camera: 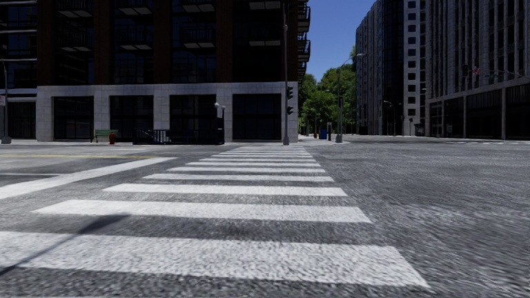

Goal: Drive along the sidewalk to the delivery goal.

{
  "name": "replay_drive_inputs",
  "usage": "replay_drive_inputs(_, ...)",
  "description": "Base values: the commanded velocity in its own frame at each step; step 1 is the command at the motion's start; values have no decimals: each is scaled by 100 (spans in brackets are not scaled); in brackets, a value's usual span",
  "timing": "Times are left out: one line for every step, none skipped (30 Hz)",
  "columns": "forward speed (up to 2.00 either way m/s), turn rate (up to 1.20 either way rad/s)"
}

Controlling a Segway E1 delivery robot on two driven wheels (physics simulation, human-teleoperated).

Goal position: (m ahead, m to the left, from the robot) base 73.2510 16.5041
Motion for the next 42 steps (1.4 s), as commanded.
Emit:
replay_drive_inputs(200,0)
replay_drive_inputs(198,0)
replay_drive_inputs(198,0)
replay_drive_inputs(186,0)
replay_drive_inputs(177,0)
replay_drive_inputs(163,0)
replay_drive_inputs(154,0)
replay_drive_inputs(154,0)
replay_drive_inputs(151,0)
replay_drive_inputs(147,0)
replay_drive_inputs(146,0)
replay_drive_inputs(145,0)
replay_drive_inputs(145,0)
replay_drive_inputs(145,0)
replay_drive_inputs(145,0)
replay_drive_inputs(145,0)
replay_drive_inputs(145,0)
replay_drive_inputs(145,0)
replay_drive_inputs(145,0)
replay_drive_inputs(145,0)
replay_drive_inputs(146,0)
replay_drive_inputs(146,0)
replay_drive_inputs(146,0)
replay_drive_inputs(146,0)
replay_drive_inputs(146,0)
replay_drive_inputs(146,0)
replay_drive_inputs(146,0)
replay_drive_inputs(146,0)
replay_drive_inputs(146,0)
replay_drive_inputs(146,0)
replay_drive_inputs(146,0)
replay_drive_inputs(146,0)
replay_drive_inputs(146,0)
replay_drive_inputs(146,0)
replay_drive_inputs(146,0)
replay_drive_inputs(146,0)
replay_drive_inputs(147,0)
replay_drive_inputs(147,0)
replay_drive_inputs(147,0)
replay_drive_inputs(148,0)
replay_drive_inputs(157,0)
replay_drive_inputs(200,0)
